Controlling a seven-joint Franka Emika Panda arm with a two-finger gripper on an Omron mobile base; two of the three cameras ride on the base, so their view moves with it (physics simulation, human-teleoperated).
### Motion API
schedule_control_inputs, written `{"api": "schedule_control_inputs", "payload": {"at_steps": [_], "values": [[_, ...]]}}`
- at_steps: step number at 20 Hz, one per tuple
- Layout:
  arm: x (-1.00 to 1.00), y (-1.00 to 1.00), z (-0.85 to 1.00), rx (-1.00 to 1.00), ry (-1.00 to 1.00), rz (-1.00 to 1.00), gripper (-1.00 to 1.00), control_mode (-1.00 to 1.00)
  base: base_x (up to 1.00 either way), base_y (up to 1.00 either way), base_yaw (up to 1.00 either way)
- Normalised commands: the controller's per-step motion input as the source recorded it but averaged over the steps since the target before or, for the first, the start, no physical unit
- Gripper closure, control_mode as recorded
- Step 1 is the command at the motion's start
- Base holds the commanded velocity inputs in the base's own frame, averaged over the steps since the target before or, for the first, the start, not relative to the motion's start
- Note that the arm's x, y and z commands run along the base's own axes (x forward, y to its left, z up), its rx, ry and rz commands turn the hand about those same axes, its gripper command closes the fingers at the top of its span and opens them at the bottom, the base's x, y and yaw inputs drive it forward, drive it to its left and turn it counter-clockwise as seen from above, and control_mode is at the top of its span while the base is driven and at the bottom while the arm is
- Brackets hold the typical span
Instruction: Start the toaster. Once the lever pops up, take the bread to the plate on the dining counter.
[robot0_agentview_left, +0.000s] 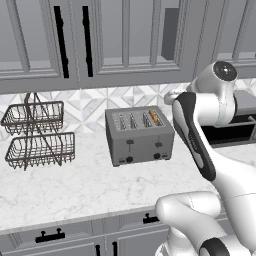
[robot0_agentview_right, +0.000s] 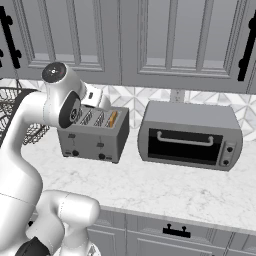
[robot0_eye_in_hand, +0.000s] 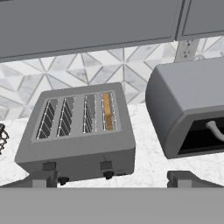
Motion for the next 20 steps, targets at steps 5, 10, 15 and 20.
{"api": "schedule_control_inputs", "payload": {"at_steps": [5,10,15,20], "values": [[0.00,0.00,0.00,0.00,0.00,0.00,-1.00,-1.00,0.00,0.00,0.00],[0.00,0.00,0.00,0.00,0.00,0.00,-1.00,-1.00,0.00,0.00,0.00],[0.00,0.00,0.00,0.00,0.00,0.00,-1.00,-1.00,0.00,0.00,0.00],[0.00,0.00,0.00,0.00,0.00,0.00,-1.00,-1.00,0.00,0.00,0.00]]}}
